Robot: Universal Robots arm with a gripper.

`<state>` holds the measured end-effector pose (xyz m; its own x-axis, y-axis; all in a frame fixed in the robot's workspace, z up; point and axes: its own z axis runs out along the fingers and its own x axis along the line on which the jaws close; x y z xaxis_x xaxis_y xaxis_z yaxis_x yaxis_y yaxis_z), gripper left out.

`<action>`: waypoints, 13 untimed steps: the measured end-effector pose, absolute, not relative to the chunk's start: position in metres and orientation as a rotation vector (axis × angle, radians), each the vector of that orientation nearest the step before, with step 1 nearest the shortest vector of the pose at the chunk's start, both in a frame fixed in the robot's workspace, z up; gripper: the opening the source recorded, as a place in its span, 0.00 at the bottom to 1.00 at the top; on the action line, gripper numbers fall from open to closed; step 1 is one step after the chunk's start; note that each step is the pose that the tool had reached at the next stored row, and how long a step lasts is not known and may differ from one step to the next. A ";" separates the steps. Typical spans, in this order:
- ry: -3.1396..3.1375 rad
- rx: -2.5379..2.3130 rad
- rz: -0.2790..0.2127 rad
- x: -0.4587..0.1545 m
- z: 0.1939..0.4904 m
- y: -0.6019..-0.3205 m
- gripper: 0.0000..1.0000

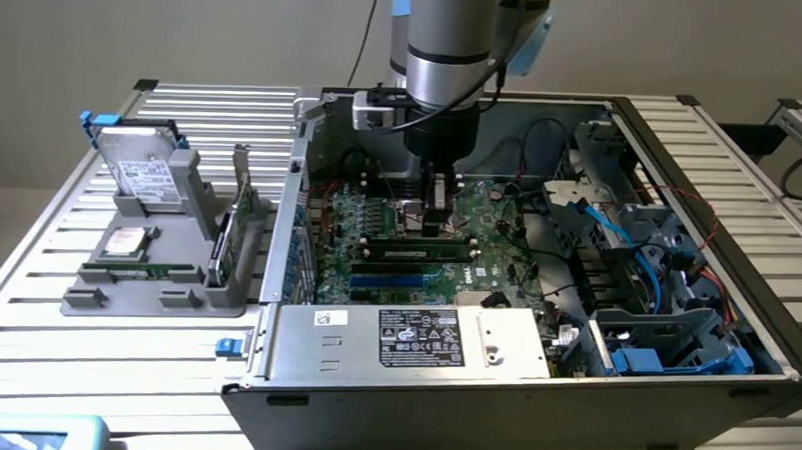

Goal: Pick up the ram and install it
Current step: 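Press down the ram until it locks into place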

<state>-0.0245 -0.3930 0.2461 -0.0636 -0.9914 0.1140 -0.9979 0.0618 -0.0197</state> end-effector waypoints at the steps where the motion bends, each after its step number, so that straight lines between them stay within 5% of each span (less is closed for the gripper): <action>1: -2.250 2.085 0.142 -0.024 0.246 -0.393 0.11; 13: -2.409 1.892 0.135 -0.025 0.246 -0.393 0.11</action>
